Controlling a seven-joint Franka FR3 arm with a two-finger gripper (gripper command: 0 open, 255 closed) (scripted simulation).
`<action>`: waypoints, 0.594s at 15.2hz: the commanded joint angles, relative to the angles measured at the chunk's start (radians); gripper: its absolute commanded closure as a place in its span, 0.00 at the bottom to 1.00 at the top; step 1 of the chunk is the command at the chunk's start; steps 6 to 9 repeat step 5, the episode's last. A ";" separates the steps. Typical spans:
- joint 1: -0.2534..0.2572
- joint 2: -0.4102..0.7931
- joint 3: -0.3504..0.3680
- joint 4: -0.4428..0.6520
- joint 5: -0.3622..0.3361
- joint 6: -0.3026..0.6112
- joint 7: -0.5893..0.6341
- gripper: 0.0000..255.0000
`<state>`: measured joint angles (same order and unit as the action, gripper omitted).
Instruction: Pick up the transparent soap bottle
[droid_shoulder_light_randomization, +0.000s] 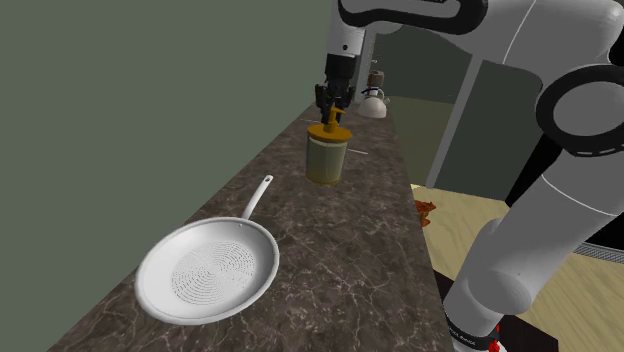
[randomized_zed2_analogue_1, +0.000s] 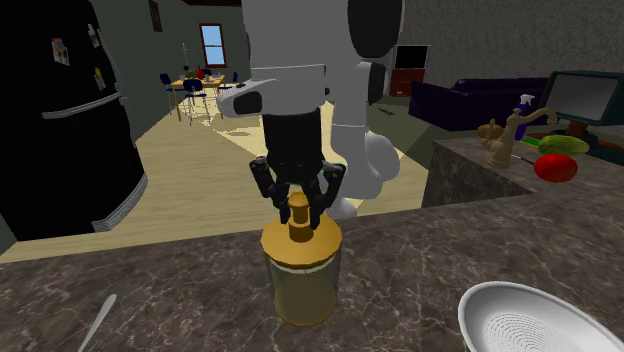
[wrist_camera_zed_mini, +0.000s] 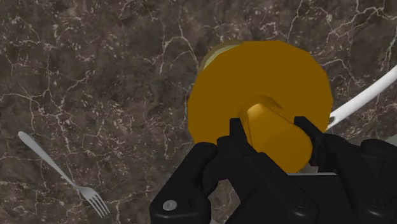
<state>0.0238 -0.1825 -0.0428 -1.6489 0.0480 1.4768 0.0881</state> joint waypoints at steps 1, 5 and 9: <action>0.000 0.010 0.000 0.038 0.001 -0.028 0.001 1.00; 0.000 0.024 -0.001 0.084 0.001 -0.060 0.002 1.00; 0.000 0.024 -0.001 0.084 0.001 -0.060 0.002 1.00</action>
